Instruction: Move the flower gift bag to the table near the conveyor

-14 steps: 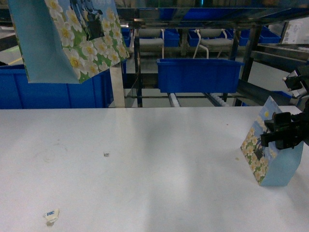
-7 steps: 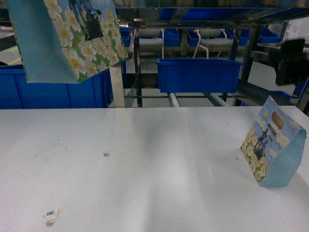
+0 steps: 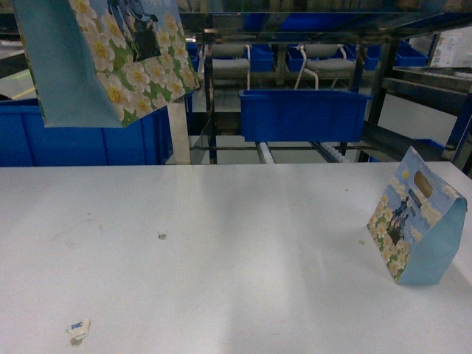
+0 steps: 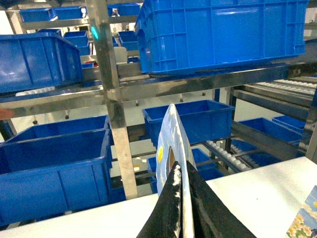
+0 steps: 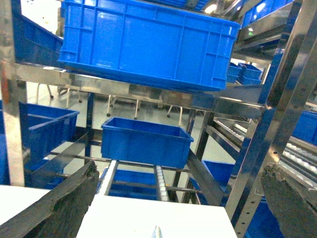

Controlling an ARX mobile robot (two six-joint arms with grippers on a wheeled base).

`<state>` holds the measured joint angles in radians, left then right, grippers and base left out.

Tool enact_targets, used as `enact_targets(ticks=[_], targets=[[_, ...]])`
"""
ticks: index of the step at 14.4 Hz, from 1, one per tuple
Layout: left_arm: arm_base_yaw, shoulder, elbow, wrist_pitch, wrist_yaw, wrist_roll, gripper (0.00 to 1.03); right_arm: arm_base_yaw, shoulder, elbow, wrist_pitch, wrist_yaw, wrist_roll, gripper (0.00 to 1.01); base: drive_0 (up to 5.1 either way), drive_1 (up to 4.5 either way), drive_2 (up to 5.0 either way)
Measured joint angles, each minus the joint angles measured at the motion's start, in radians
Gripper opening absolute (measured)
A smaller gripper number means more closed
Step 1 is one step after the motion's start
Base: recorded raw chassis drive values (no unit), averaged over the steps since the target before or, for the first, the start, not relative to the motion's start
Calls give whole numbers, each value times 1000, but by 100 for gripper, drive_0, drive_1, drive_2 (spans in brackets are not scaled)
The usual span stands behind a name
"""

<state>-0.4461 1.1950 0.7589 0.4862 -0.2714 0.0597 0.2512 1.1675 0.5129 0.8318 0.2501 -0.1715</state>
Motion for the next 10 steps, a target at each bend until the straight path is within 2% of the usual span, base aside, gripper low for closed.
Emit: enact_targets(ticks=[1, 3, 5, 6, 8, 10], targets=[[0, 0, 0, 0, 0, 0, 2, 6, -85, -22, -70, 3, -16, 98, 0, 0, 0], [0, 0, 0, -1, -1, 0, 2, -5, -315, -49, -283, -5, -30, 98, 0, 0, 0], [0, 0, 0, 0, -1, 0, 2, -11, -371, -48, -332, -5, -33, 98, 0, 0, 0], [0, 0, 0, 0, 0, 0, 2, -16, -433, -48, -384, 19, -40, 98, 0, 0, 0], [-6, -1, 0, -8, -13, -5, 2, -17, -447, -45, -385, 28, -42, 98, 0, 0, 0], [-16, -3, -14, -21, -47, -38, 2, -16, -434, -45, -388, 27, -45, 98, 0, 0, 0]])
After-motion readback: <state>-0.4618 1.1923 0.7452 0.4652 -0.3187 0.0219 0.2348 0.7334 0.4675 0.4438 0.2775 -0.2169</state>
